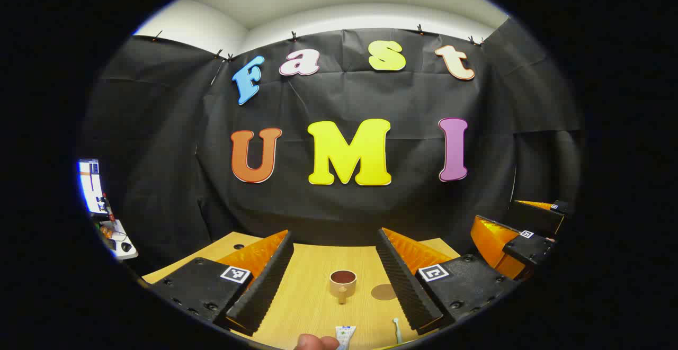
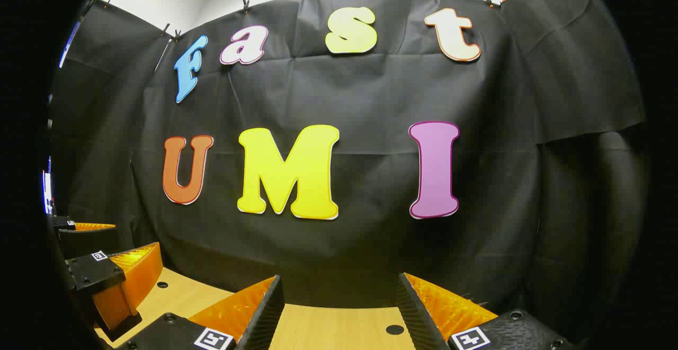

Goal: Put the toothbrush and toothpaste on the desktop into the cup, then pick up the cup and place it on the coaster on the desktop.

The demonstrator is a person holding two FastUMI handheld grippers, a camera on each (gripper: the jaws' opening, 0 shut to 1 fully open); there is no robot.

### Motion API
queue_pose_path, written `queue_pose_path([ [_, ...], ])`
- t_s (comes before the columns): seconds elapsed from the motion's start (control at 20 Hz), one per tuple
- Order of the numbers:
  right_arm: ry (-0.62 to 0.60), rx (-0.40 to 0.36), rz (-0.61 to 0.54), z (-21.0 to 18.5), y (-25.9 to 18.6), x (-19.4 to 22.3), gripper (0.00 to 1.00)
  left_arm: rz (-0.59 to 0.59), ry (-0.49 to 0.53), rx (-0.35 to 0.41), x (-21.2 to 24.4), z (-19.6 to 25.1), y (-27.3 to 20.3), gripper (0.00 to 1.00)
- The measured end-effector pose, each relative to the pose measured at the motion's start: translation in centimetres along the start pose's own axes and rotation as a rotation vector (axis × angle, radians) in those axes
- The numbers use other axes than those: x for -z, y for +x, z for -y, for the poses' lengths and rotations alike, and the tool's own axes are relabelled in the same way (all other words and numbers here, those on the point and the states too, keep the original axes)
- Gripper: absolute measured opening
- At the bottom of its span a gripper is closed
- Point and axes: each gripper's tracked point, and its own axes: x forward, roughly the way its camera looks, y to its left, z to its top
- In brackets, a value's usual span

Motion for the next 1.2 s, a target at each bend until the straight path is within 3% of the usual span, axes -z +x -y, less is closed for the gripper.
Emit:
queue_pose_path([
  [0.4, -0.019, 0.005, 0.048, -0.2, -0.1, -1.4, 1.0, 0.021, -0.002, -0.008, -0.2, -0.5, 0.1, 0.99],
  [1.2, -0.01, 0.021, 0.02, 0.0, 0.3, -0.4, 1.0, 0.014, -0.002, 0.003, 0.4, -0.1, 0.9, 0.99],
])
